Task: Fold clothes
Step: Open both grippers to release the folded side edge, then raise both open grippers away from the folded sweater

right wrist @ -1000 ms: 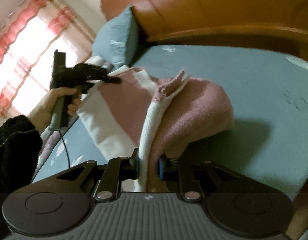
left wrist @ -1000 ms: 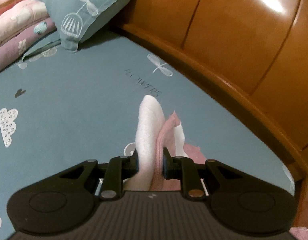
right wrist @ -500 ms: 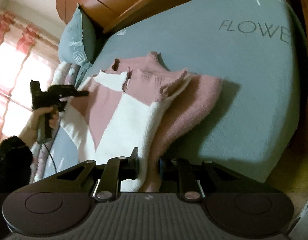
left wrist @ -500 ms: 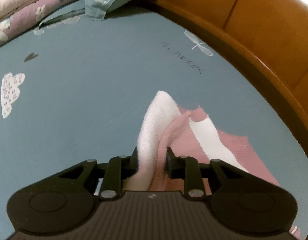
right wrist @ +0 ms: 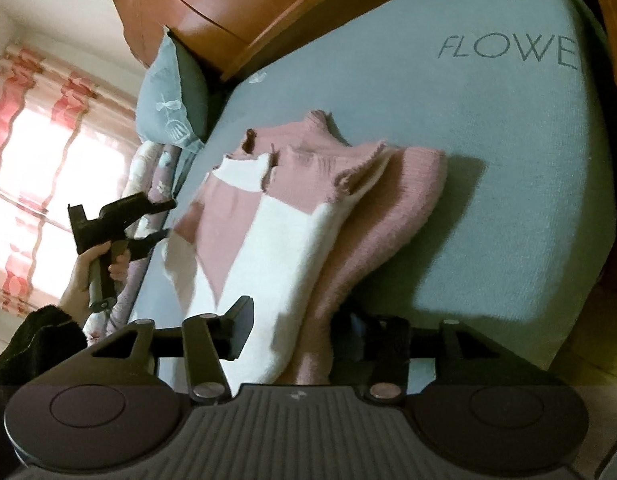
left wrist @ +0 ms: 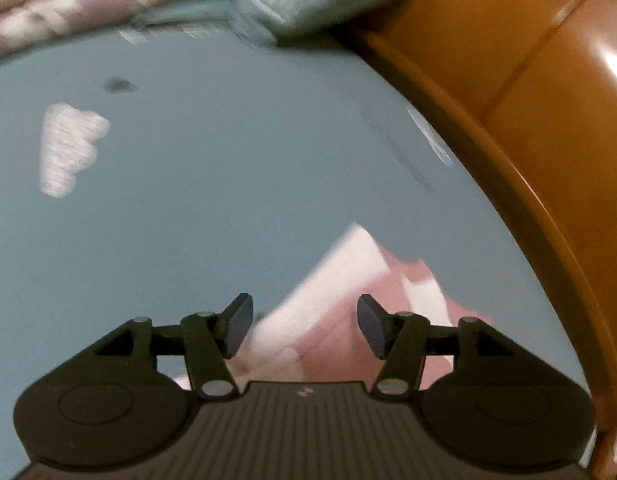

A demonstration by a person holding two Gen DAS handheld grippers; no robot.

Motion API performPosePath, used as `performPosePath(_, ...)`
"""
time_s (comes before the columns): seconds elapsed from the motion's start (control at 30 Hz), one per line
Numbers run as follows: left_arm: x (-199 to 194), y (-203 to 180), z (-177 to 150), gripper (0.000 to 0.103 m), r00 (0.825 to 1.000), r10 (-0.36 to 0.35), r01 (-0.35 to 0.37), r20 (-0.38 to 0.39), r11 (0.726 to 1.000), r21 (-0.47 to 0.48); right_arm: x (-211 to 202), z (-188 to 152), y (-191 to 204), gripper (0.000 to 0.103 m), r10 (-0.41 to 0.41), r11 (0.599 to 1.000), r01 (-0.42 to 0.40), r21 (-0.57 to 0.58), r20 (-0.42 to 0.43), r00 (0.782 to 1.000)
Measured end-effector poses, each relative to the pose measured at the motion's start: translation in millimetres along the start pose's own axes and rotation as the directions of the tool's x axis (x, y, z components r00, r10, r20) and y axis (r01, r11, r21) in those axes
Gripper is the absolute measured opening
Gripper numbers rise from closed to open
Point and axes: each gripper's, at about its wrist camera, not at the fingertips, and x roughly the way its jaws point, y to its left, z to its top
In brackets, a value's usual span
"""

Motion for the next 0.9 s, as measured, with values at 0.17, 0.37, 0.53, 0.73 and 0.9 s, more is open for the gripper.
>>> performPosePath(0.17,-47.7,-9.6,-25.6,0.063,1.000,-0.019,0.021,-0.022,0.996,0.091,-16.3,1.9,0.9,0.055,-0.004,0.998,0.002,0.055,0.030,1.000)
performPosePath(0.37,-93.7,-74.3,-110.6,0.063,0.976,-0.153,0.201,-0.155,0.909,0.366,-53.6,8.5,0.4,0.058,-0.022,0.996,0.011,0.093,0.123,0.992)
performPosePath(0.53,-129.8,-123.9,-187.5,0.064,0.916,-0.343,0.400,-0.206,0.785,0.473,-60.8,15.3,-16.1,0.058,-0.020,0.987,-0.007,0.159,0.166,0.986)
performPosePath(0.73,-151.6,-159.8,-259.9,0.064,0.868,-0.456,0.463,-0.198,0.599,0.653,-28.4,24.7,-52.2,0.061,0.029,0.948,-0.081,0.308,0.168,0.985)
performPosePath(0.9,-147.1,-171.9,-278.1,0.064,0.838,-0.495,0.511,-0.231,0.561,0.652,-9.4,35.2,-66.2,0.062,0.038,0.935,-0.104,0.338,0.197,0.980)
